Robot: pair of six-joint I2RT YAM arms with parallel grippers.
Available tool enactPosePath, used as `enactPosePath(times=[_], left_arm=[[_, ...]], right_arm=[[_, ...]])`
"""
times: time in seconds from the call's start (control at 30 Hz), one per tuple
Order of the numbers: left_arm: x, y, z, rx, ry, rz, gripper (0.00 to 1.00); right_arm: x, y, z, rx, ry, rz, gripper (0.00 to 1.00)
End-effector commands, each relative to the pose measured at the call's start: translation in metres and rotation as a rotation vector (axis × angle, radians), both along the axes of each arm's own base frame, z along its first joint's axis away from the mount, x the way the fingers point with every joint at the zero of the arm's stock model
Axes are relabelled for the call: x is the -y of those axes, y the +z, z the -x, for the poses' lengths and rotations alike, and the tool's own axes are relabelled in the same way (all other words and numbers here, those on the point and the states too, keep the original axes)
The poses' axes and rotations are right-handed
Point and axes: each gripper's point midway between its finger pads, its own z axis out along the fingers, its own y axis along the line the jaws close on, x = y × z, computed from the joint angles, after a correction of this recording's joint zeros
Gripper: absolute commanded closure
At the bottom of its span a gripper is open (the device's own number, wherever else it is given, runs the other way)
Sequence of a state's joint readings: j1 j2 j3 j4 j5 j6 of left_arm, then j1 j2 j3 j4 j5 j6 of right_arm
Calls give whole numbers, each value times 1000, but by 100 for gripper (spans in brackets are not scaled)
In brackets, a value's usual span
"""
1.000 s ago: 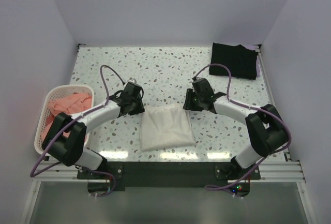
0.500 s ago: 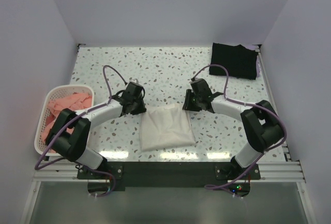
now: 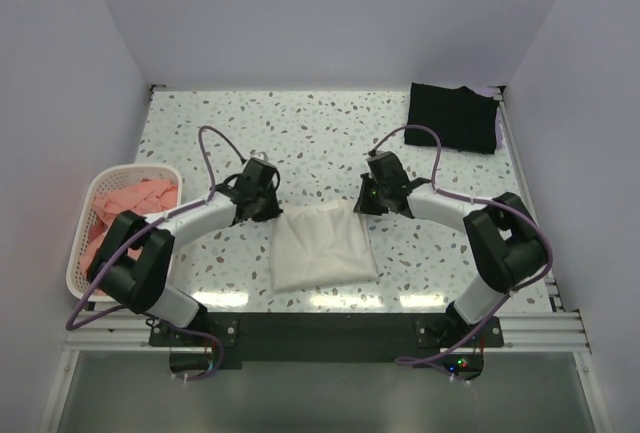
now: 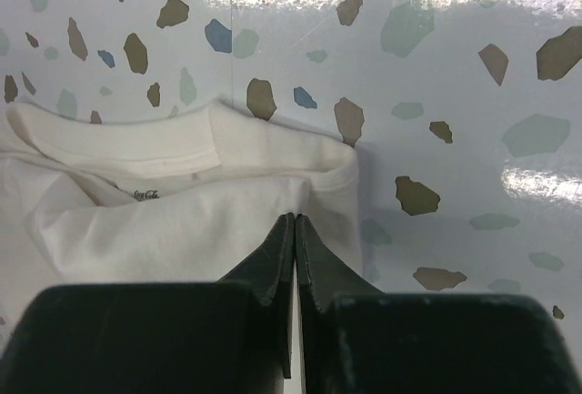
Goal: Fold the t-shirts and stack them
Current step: Fold the tshirt
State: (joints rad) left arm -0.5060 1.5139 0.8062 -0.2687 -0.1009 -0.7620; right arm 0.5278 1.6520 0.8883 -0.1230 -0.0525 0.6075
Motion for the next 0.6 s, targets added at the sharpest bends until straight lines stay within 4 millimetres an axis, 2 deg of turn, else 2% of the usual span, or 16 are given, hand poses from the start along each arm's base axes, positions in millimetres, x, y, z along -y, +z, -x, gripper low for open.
enactPosePath(times=[0.0,0.13,0.2,0.3,0.4,0.43,0.47,0.57], left_arm=[[1,31,-15,99,0,23,100],[-12,54,-11,132,24,14,100],[-18,63,-12,152,34,10,100],[-31,66,-16,151,59,-6,100],[-40,59,-26,134,90,-7,100],[-43,51,-29,119,102,-16,100],[-52,47,-34,110,129,-13,100],[-60,33,-48,82,169,9,100]], right_arm=[[-3,22,-15,56,-4,-11,100],[9,54,-16,132,-20,-5,100],[20,60,-19,152,-42,15,100],[27,62,-28,168,-52,27,100],[31,54,-43,162,-67,20,100],[32,52,-47,163,-76,17,100],[36,46,-58,160,-101,16,100],[31,45,-73,162,-97,-18,100]])
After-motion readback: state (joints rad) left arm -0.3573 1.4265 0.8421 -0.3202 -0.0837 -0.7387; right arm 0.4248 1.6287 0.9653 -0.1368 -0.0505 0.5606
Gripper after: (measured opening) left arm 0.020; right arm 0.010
